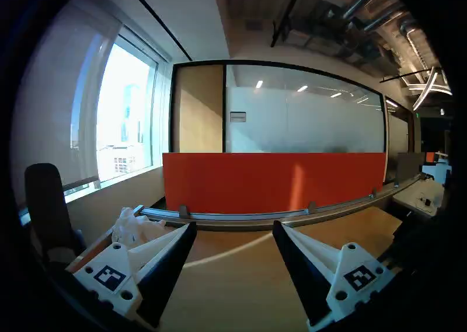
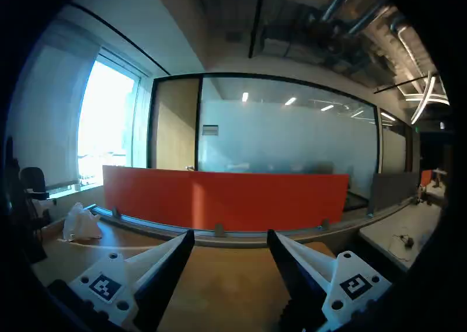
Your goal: Fold towel
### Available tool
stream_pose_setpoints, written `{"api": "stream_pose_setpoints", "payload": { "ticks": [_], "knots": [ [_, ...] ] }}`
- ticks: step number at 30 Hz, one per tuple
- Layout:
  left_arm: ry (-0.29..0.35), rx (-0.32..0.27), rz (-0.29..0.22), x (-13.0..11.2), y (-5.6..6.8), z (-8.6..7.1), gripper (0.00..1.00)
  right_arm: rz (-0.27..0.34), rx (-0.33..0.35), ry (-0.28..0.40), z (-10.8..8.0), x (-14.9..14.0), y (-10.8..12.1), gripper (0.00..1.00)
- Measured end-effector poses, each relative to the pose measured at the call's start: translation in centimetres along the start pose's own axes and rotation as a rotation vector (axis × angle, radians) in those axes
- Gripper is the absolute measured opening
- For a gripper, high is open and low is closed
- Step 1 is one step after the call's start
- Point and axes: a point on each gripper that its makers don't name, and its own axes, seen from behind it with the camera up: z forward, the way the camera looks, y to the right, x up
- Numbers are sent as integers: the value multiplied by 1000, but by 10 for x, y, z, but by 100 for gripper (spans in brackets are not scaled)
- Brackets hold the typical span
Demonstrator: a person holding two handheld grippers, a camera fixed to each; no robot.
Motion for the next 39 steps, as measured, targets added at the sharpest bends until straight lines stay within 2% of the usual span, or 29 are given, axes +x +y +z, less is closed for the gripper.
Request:
{"api": "stream_pose_setpoints", "payload": {
  "ticks": [11,20,24,32,39],
  "knots": [
    [25,15,3,-9,2,-1,97,39,24,8,2,29,-21,96],
    [33,22,-1,-33,-3,-3,97,58,31,-9,3,35,-37,97],
    [37,24,12,-46,-5,-4,97,60,26,-12,2,35,-41,97],
    [48,24,13,-84,-12,-7,97,56,5,7,2,17,-42,99],
    [52,33,13,-129,-18,-8,97,21,12,-5,3,-20,-51,99]
  ]
}}
